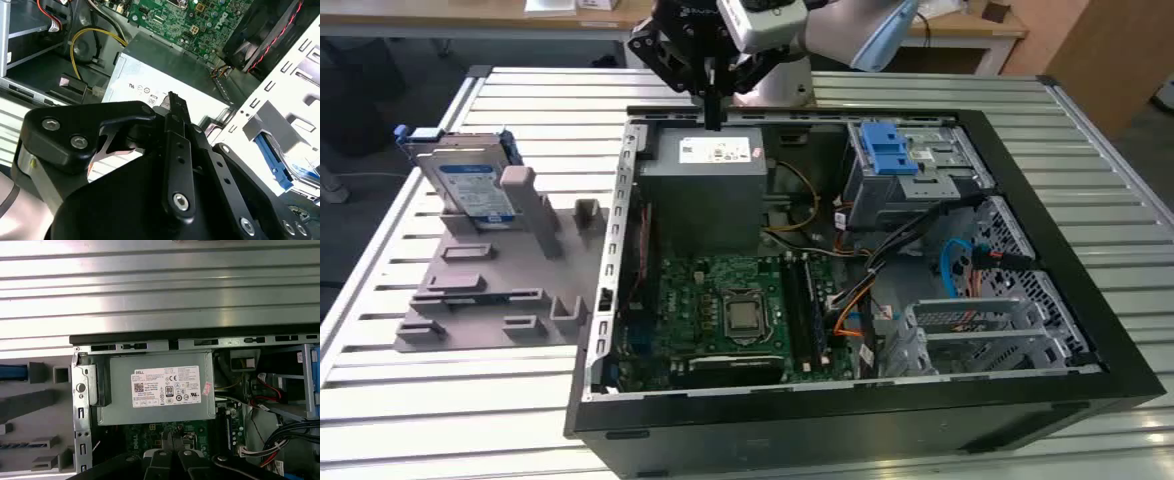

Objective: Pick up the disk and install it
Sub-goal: 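Reach for the disk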

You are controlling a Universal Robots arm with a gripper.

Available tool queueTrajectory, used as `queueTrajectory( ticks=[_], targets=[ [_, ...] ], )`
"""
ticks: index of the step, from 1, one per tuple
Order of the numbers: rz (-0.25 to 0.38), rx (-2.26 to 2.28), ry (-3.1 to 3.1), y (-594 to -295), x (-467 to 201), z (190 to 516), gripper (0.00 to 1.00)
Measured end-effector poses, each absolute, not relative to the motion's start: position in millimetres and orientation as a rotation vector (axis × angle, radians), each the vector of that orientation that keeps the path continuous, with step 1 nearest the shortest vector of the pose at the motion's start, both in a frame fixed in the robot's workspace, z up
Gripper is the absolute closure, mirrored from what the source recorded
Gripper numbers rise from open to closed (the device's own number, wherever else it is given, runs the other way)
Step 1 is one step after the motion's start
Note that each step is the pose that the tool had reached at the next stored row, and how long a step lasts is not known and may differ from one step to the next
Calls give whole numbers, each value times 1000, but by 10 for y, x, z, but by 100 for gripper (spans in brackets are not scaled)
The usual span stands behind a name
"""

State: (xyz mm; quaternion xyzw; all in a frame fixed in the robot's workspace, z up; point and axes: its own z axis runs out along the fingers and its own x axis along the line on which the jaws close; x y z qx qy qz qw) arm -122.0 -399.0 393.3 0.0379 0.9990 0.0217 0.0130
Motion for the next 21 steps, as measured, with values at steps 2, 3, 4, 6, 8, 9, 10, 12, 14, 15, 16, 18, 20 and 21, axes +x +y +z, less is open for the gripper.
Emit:
queueTrajectory(
  ticks=[2, 3, 4, 6, 8, 9, 10, 12, 14, 15, 16, 18, 20, 21],
  targets=[
    [68, 118, 3112, -3989, -1220, 3933, 89],
    [68, 118, 3112, -3989, -1221, 3933, 89],
    [68, 118, 3113, -3989, -1222, 3933, 89],
    [68, 118, 3113, -3989, -1227, 3933, 89],
    [68, 118, 3113, -3989, -1233, 3932, 89],
    [68, 118, 3113, -3989, -1237, 3932, 89],
    [68, 118, 3113, -3989, -1241, 3932, 89],
    [68, 118, 3113, -3989, -1246, 3932, 89],
    [68, 118, 3114, -3989, -1253, 3931, 89],
    [68, 118, 3114, -3989, -1255, 3931, 89],
    [68, 118, 3114, -3989, -1256, 3930, 89],
    [67, 118, 3115, -3990, -1261, 3929, 89],
    [67, 118, 3115, -3989, -1266, 3928, 89],
    [67, 118, 3116, -3989, -1269, 3928, 89]
  ],
)
